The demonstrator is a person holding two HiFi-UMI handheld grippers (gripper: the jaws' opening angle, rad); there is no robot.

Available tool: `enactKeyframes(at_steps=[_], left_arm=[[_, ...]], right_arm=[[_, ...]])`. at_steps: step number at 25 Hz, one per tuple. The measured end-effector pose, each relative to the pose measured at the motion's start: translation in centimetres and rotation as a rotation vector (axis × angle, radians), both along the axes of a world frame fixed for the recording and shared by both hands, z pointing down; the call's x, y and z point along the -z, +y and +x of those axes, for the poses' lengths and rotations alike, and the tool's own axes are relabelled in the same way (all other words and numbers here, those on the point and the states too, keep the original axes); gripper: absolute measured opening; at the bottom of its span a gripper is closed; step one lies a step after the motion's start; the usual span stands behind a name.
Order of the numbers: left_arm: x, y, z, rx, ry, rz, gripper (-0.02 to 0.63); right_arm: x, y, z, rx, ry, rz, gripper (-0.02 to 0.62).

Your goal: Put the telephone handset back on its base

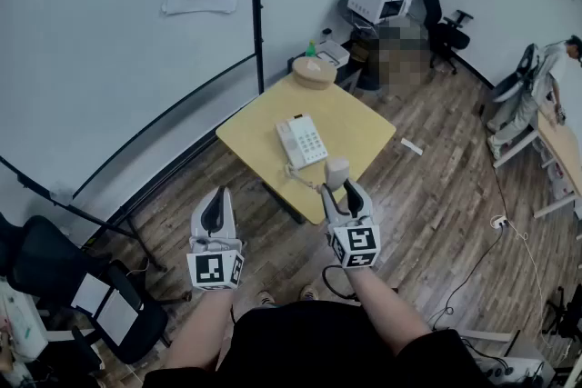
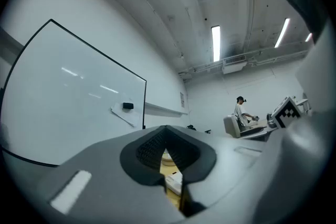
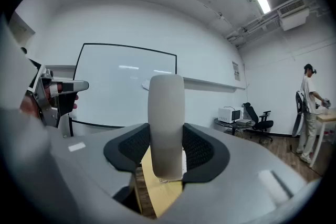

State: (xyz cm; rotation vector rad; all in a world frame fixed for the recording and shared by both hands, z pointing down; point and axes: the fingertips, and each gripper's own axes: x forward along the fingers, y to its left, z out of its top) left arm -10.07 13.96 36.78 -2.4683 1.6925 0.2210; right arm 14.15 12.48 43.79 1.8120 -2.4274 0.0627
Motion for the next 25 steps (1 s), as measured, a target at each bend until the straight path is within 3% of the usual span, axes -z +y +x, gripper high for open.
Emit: enactKeyframes(at_steps=[14,25], left_arm=[[-0.8,0.6,0.8,-0.008,-0.003,-0.015,0.0],[-0.2,-0.1,2.4,0.07,-0.017,0.004,0.0]], right_arm=[[0.2,-0.8,-0.5,0.049,-0.033,0.004,0.206],[0.8,-2.8,0.4,0.137,-0.074,0.027,0.204]])
